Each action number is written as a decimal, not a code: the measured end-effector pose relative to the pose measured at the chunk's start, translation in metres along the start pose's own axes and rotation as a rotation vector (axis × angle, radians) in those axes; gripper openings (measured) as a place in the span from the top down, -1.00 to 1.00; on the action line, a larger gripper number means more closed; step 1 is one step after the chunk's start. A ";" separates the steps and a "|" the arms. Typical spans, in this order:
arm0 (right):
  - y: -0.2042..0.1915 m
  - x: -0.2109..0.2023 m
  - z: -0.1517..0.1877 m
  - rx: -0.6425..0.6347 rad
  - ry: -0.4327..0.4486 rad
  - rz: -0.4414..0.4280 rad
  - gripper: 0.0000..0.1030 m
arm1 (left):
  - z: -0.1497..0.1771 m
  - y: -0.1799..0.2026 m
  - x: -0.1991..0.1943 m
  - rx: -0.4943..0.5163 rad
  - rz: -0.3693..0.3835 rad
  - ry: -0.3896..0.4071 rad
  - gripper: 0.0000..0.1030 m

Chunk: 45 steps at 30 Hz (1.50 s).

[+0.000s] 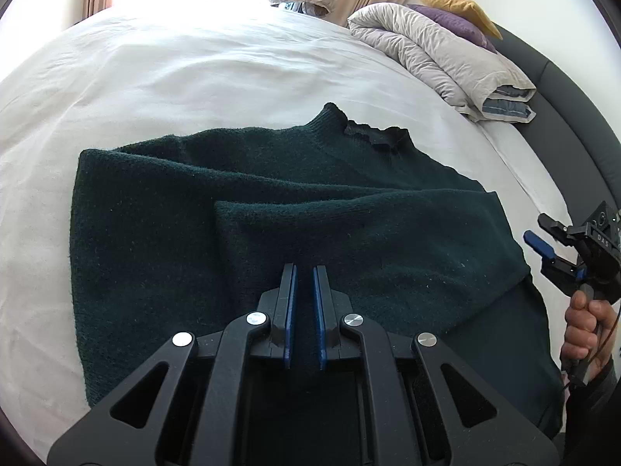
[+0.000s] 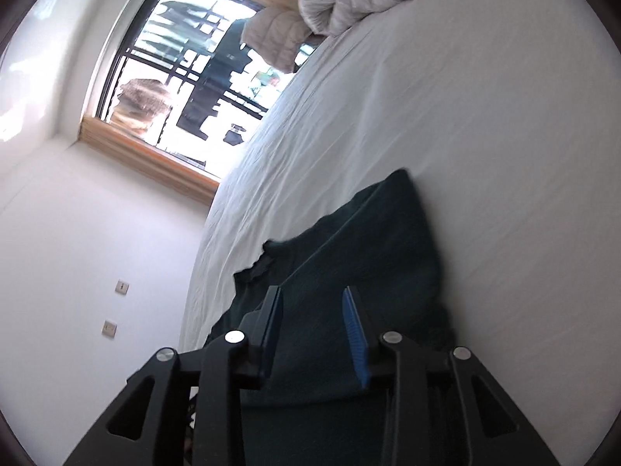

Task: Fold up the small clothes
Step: 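Open the left tool and release the sleeve onto the sweater, then grasp the sweater hem with both tools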

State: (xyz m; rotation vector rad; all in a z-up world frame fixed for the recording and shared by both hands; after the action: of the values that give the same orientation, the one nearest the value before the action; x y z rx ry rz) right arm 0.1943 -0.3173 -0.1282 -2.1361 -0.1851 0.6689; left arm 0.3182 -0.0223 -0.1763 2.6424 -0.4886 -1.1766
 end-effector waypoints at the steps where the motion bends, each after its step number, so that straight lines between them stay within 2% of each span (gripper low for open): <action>1: 0.000 0.010 0.008 -0.004 -0.031 0.004 0.25 | 0.001 0.000 -0.001 -0.001 0.002 0.000 0.84; 3: 0.020 0.023 0.019 0.034 -0.075 0.061 0.22 | 0.002 -0.002 -0.002 -0.006 0.016 0.002 0.84; 4: 0.031 0.023 0.021 0.063 -0.077 0.053 0.34 | 0.003 -0.004 -0.002 -0.016 0.027 0.004 0.84; 6: 0.048 0.013 0.020 0.092 -0.058 0.051 0.91 | 0.003 -0.006 -0.002 -0.041 0.051 0.009 0.84; 7: 0.057 0.005 0.019 0.110 -0.046 0.063 1.00 | 0.003 -0.007 -0.002 -0.055 0.062 0.012 0.84; 9: 0.067 -0.016 0.016 0.125 0.000 0.090 1.00 | 0.003 -0.009 -0.003 -0.082 0.078 0.019 0.84; 10: 0.068 -0.027 0.015 0.110 0.025 0.121 0.98 | 0.003 -0.010 -0.004 -0.095 0.085 0.027 0.84; 12: 0.057 -0.044 0.016 0.077 0.059 0.137 0.72 | 0.004 -0.013 -0.010 -0.132 0.100 0.048 0.84; 14: 0.030 -0.050 0.021 0.036 0.083 0.083 0.12 | 0.006 -0.017 -0.018 -0.164 0.094 0.068 0.84; 15: 0.012 -0.047 0.025 -0.006 0.075 0.047 -0.03 | 0.008 -0.018 -0.023 -0.167 0.084 0.076 0.84; 17: -0.019 -0.030 0.035 -0.087 0.029 0.005 -0.13 | 0.012 -0.018 -0.030 -0.157 0.064 0.080 0.84; 19: -0.033 -0.007 0.043 -0.117 -0.020 -0.008 -0.15 | 0.015 -0.018 -0.041 -0.143 0.042 0.086 0.84; 21: -0.022 0.019 0.047 -0.081 -0.077 0.011 -0.29 | 0.020 -0.020 -0.053 -0.130 0.014 0.088 0.84; 22: -0.005 0.028 0.048 -0.057 -0.103 0.071 -0.25 | 0.024 -0.024 -0.060 -0.124 -0.012 0.084 0.83; 23: 0.007 0.028 0.047 -0.038 -0.100 0.104 0.22 | 0.029 -0.026 -0.069 -0.123 -0.020 0.082 0.83; 24: 0.014 0.022 0.047 -0.014 -0.088 0.100 0.41 | 0.034 -0.028 -0.080 -0.119 -0.025 0.089 0.83; 25: 0.017 0.012 0.046 0.013 -0.077 0.085 0.40 | 0.039 -0.032 -0.094 -0.111 -0.035 0.104 0.83; 26: 0.018 -0.001 0.047 0.015 -0.056 0.092 0.32 | 0.044 -0.034 -0.108 -0.099 -0.049 0.123 0.83; 27: 0.016 -0.017 0.047 -0.016 -0.028 0.116 0.13 | 0.050 -0.034 -0.122 -0.089 -0.058 0.144 0.83; 28: 0.010 -0.036 0.047 -0.072 0.020 0.145 0.04 | 0.056 -0.033 -0.137 -0.075 -0.057 0.164 0.83; 30: -0.014 -0.079 0.051 -0.206 0.136 0.144 -0.02 | 0.071 -0.025 -0.171 -0.022 -0.053 0.221 0.83; 31: -0.029 -0.101 0.056 -0.272 0.195 0.148 -0.20 | 0.079 -0.019 -0.186 0.017 -0.053 0.246 0.82; 33: -0.060 -0.141 0.071 -0.407 0.311 0.163 -0.56 | 0.097 -0.003 -0.214 0.097 -0.050 0.267 0.51; 34: -0.075 -0.159 0.079 -0.465 0.369 0.169 -0.92 | 0.108 0.005 -0.227 0.128 -0.040 0.270 -0.14; 35: -0.088 -0.177 0.088 -0.517 0.436 0.176 -1.00 | 0.118 0.012 -0.242 0.150 -0.028 0.291 -0.66; 37: -0.113 -0.199 0.106 -0.619 0.509 0.189 -1.00 | 0.139 0.029 -0.276 0.200 -0.020 0.363 -0.70; 41: -0.140 -0.220 0.132 -0.738 0.518 0.219 -1.00 | 0.184 0.060 -0.313 0.376 -0.093 0.385 -0.77; 45: -0.149 -0.229 0.163 -0.842 0.442 0.245 -1.00 | 0.241 0.094 -0.322 0.652 -0.148 0.345 -0.77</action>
State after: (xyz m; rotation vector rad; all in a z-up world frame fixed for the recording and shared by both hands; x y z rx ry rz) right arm -0.0690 -0.1931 0.0004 -3.0933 0.0580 0.2342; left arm -0.0847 0.0002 -0.0866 3.3930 -0.7135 -0.6267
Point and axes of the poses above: each gripper's, at about its wrist camera, not at the fingertips, and x roughly the way its jaws point, y to its right, z to its underside, the point moved 7 cm from there along x, roughly the way its jaws point, and after that the axes turned 7 degrees about y, right-handed, at the moved point
